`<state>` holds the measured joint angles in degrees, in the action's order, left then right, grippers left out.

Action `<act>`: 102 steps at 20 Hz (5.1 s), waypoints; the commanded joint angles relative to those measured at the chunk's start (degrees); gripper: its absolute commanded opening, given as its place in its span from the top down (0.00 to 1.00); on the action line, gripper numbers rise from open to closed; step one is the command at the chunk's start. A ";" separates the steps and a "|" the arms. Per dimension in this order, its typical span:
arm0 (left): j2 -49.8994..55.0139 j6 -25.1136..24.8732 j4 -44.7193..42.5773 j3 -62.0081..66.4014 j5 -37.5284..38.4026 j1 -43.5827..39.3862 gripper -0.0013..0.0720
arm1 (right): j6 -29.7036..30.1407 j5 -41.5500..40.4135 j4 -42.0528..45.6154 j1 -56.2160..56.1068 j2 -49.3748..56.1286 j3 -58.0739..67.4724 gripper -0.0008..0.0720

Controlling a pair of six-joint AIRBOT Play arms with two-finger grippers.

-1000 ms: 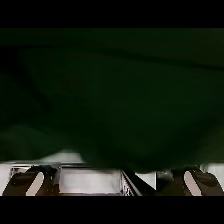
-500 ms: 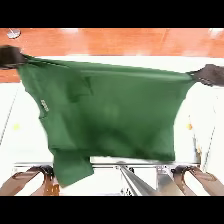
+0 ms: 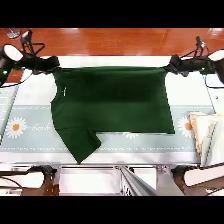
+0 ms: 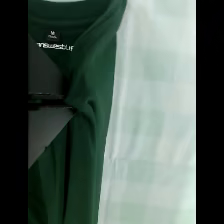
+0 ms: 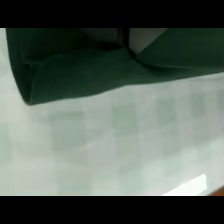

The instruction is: Fold the shirts.

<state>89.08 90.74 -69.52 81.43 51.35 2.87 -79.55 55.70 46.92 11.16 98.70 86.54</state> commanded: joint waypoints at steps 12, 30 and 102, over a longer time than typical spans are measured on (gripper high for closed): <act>3.78 -5.22 -1.11 -5.77 24.87 0.72 0.04 | -4.07 23.98 15.19 0.17 5.11 -1.27 0.14; -29.75 -17.75 20.50 -59.32 11.39 13.92 0.03 | 2.97 9.16 -2.69 12.85 -43.12 -54.10 0.14; 10.99 -6.10 12.63 10.19 2.71 -35.01 0.96 | -4.28 20.68 12.59 0.11 -52.06 -31.45 0.97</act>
<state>97.82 77.84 -48.71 91.53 61.04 -20.29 -81.73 77.28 59.99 11.42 60.71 63.24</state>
